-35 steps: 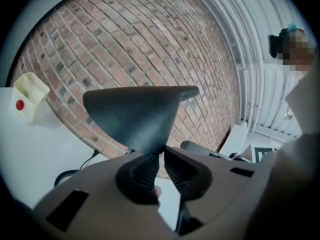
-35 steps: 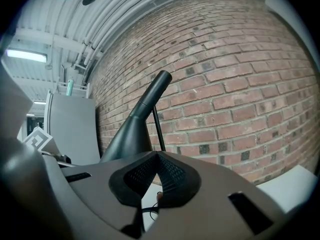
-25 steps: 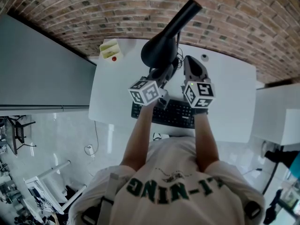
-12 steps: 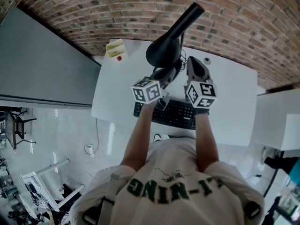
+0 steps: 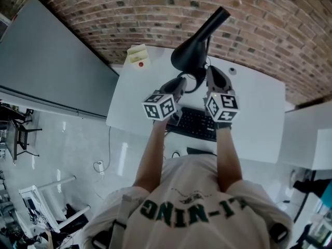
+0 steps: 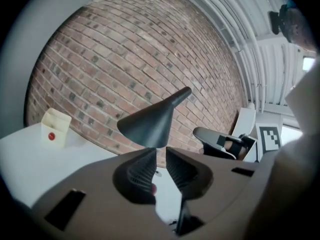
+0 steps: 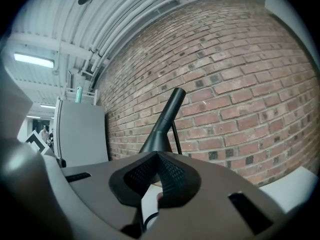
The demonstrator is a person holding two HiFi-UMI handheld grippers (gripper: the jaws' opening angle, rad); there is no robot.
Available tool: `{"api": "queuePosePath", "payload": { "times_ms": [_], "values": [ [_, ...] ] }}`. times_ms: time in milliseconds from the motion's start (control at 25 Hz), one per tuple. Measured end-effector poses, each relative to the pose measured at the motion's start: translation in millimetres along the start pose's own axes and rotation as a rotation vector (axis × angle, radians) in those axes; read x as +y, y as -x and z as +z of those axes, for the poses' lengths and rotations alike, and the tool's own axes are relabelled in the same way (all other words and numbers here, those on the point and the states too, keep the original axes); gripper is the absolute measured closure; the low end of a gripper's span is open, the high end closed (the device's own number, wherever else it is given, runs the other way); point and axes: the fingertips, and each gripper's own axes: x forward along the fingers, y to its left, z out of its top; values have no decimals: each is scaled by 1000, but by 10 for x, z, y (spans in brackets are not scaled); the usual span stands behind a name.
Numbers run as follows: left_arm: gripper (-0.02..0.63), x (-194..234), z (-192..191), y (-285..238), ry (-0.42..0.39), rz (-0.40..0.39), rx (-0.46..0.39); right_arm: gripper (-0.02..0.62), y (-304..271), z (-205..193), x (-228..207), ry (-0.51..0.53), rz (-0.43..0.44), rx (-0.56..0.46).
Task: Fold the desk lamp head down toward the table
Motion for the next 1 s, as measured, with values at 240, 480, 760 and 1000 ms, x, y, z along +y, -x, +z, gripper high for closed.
{"api": "queuePosePath", "payload": {
  "times_ms": [240,480,760,1000],
  "values": [
    [554,17,283,454,-160,123,-61,601,195,83,278,20,14,-15],
    [555,-52,528,853,-305,207,-126,601,408,96,526,42,14,-24],
    [601,-102,601,1183,-419,298,-156,601,648,91,681,42,-4,-33],
    [604,-206,653,1319,-468,285,-187,601,780,103,737,60,-28,-42]
  ]
}}
